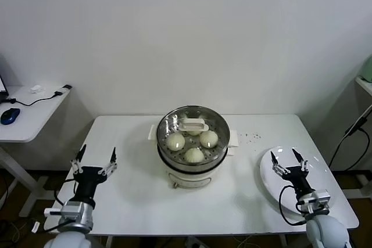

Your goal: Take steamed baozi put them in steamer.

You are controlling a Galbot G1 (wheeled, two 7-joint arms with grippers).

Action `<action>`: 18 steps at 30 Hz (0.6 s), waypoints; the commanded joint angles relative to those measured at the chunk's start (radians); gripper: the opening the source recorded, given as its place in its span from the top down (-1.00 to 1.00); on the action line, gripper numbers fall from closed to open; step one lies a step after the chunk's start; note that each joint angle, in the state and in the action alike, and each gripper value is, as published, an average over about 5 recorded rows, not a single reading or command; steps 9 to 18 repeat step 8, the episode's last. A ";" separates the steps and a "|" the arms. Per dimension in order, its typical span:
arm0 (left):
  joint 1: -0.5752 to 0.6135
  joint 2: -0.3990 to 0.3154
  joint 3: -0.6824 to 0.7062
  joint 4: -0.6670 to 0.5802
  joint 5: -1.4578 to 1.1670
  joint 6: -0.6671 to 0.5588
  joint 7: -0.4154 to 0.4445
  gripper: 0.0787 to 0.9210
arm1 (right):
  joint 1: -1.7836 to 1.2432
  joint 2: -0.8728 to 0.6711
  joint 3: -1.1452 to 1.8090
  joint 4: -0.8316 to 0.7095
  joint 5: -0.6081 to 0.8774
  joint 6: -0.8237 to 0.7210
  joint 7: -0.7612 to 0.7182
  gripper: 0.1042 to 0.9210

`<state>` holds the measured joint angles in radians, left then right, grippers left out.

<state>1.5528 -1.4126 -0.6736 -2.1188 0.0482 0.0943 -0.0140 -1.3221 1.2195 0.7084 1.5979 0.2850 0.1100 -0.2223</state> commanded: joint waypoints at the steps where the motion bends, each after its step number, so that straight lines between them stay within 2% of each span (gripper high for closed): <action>1: 0.063 -0.041 -0.038 0.012 -0.080 -0.098 0.003 -0.77 | -0.028 0.016 0.013 0.037 0.035 -0.003 -0.013 -0.76; 18: 0.071 -0.049 -0.027 0.001 -0.071 -0.117 0.016 -0.77 | -0.039 0.028 0.028 0.034 0.046 0.008 -0.028 -0.76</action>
